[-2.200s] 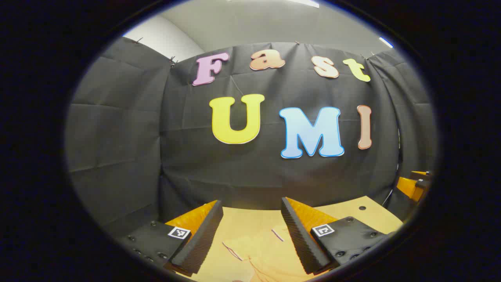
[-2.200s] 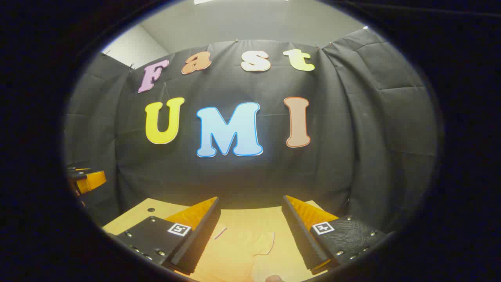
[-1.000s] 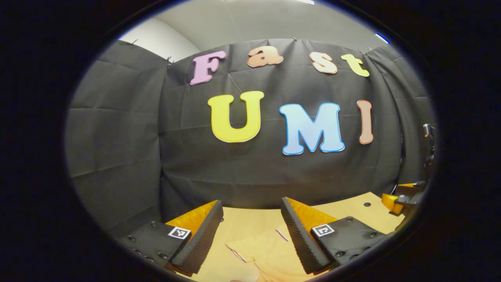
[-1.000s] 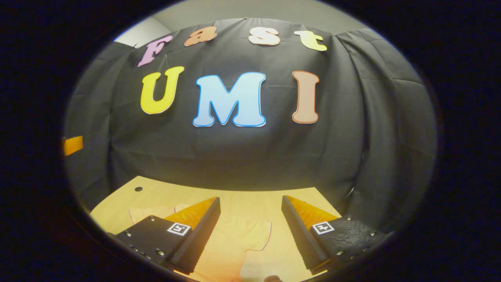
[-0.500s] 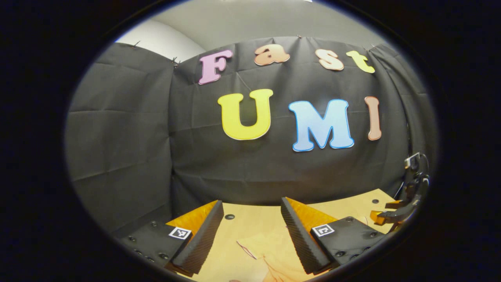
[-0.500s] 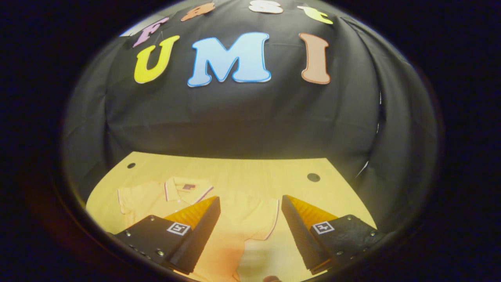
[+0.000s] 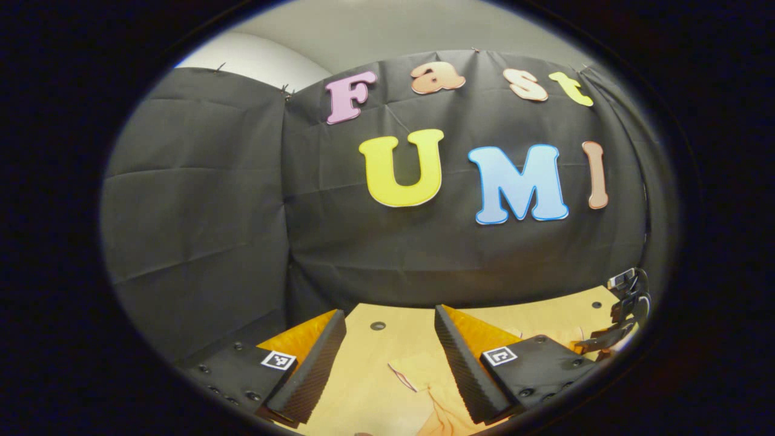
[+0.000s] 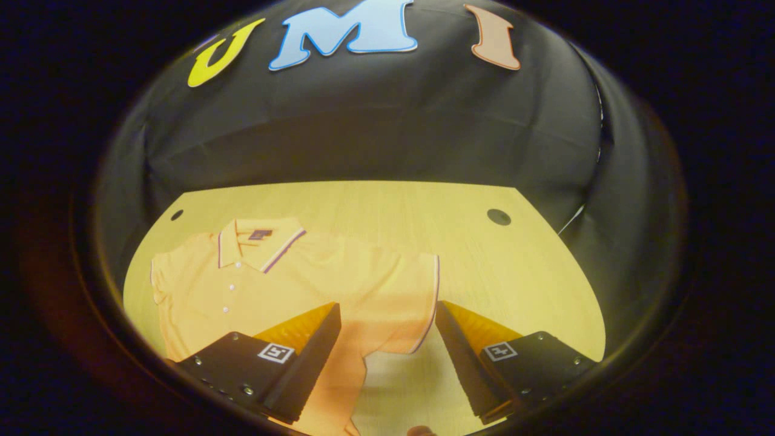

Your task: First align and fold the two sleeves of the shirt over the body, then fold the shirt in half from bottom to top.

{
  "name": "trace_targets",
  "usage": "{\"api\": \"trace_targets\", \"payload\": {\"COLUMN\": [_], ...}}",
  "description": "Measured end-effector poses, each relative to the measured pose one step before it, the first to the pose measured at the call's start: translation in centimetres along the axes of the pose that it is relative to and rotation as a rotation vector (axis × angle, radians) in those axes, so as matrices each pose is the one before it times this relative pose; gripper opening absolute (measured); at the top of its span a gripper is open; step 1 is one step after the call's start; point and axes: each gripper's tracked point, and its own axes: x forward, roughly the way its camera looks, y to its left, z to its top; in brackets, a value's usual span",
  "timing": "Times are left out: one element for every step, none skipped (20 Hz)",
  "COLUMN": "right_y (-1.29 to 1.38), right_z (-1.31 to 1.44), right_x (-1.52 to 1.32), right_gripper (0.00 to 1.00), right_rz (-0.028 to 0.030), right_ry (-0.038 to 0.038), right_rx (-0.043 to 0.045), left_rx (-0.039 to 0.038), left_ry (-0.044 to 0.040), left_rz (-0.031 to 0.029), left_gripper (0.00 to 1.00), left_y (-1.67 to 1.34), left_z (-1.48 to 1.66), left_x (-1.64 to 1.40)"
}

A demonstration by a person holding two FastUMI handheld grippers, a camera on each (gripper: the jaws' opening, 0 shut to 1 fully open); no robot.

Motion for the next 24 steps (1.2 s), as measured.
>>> {"api": "trace_targets", "payload": {"right_y": [-0.001, 0.026, 0.052, -0.015, -0.136, -0.274, -0.335, -0.259, -0.231, -0.246, -0.171, -0.080, 0.000, 0.062, 0.084, 0.494, 0.340, -0.002, 0.011, 0.208, 0.285, 0.272, -0.073, 0.007], "right_z": [-0.648, -0.350, -0.415, -0.368, -0.339, -0.098, -0.083, 0.002, -0.363, -0.235, -0.267, -0.197, -0.323, 0.081, 0.116, -0.206, -0.023, 0.164, 0.005, 0.225, -0.219, 0.110, 0.228, -0.006], "right_x": [0.448, 0.275, 0.373, 0.298, 0.232, 0.183, 0.171, 0.212, 0.304, 0.271, 0.321, 0.220, 0.284, 0.065, 0.198, 0.015, -0.019, 0.395, -0.164, 0.048, -0.084, 0.045, -0.044, 0.031], "right_gripper": [0.98, 0.98, 0.98, 0.98, 0.98, 0.98, 0.98, 0.98, 0.98, 0.98, 0.98, 0.98, 0.98, 0.98, 0.98, 0.98, 0.92, 0.81, 0.80, 0.65, 0.46, 0.33, 0.16, 0.13], "right_rz": [-0.00053, -0.00064, -0.00259, -0.00708, -0.00747, -0.01156, -0.01151, -0.00811, -0.00625, -0.00786, -0.00602, -0.00359, -0.00149, 0.00687, 0.00221, 0.02722, 0.00539, 0.00156, 0.00914, 0.01219, 0.00424, 0.01883, -0.00436, -0.00234], "right_ry": [0.01774, 0.01493, 0.01183, 0.01399, 0.00573, 0.00443, -0.00190, 0.00273, 0.01250, 0.01296, 0.00982, 0.00910, 0.01011, 0.00403, -0.00520, 0.01443, 0.00805, 0.00598, 0.00903, 0.00773, 0.00775, 0.00449, 0.00210, 0.00520], "right_rx": [0.00189, 0.00080, 0.00061, -0.00024, 0.00369, 0.00466, 0.00874, 0.00973, 0.00772, 0.00474, 0.00348, 0.00315, 0.00305, 0.00979, 0.01576, 0.02198, 0.01959, -0.00123, -0.00643, 0.00170, 0.00323, 0.00224, -0.00415, -0.01585], "left_rx": [0.00307, 0.00234, 0.00084, 0.00038, -0.00011, 0.00065, 0.00112, 0.00162, 0.00019, -0.00123, -0.00101, -0.00040, -0.00062, -0.00028, 0.00041, -0.00040, -0.00213, -0.00310, -0.00256, -0.00131, 0.00051, 0.00011, -0.00084, -0.00160], "left_ry": [0.00576, 0.00534, 0.00552, 0.00485, 0.00320, 0.00243, 0.00303, 0.00262, 0.00178, 0.00290, 0.00384, 0.00252, 0.00254, 0.00178, 0.00037, 0.00057, -0.00082, -0.00019, -0.00001, 0.00129, 0.00090, 0.00216, 0.00164, 0.00193], "left_rz": [0.00982, 0.00892, 0.00718, 0.00716, 0.00602, 0.00653, 0.00545, 0.00559, 0.00528, 0.00290, 0.00352, 0.00346, 0.00266, 0.00176, 0.00335, 0.00268, 0.00197, 0.00043, -0.00021, -0.00160, 0.00039, -0.00050, 0.00027, 0.00072], "left_gripper": [0.98, 0.98, 0.98, 0.98, 0.98, 0.98, 0.98, 0.98, 0.98, 0.98, 0.98, 0.98, 0.98, 0.98, 0.98, 0.98, 0.98, 0.98, 0.98, 0.98, 0.98, 0.98, 0.98, 0.98], "left_y": [0.152, 0.258, 0.143, 0.225, -0.044, 0.126, 0.097, 0.126, 0.068, 0.035, 0.000, 0.076, -0.004, 0.108, 0.030, 0.041, -0.069, 0.001, -0.053, -0.003, 0.067, 0.016, 0.014, 0.050], "left_z": [-0.156, -0.098, -0.148, -0.020, -0.151, -0.045, 0.031, -0.017, -0.065, -0.019, -0.065, -0.018, 0.019, 0.031, -0.015, 0.009, 0.033, 0.061, 0.057, -0.019, -0.147, 0.020, -0.103, -0.058], "left_x": [-0.188, 0.100, -0.076, -0.022, -0.036, 0.023, -0.103, 0.022, 0.022, 0.033, -0.091, 0.019, 0.038, 0.136, 0.015, 0.074, -0.064, -0.013, -0.031, 0.073, -0.032, 0.030, -0.043, 0.071]}}
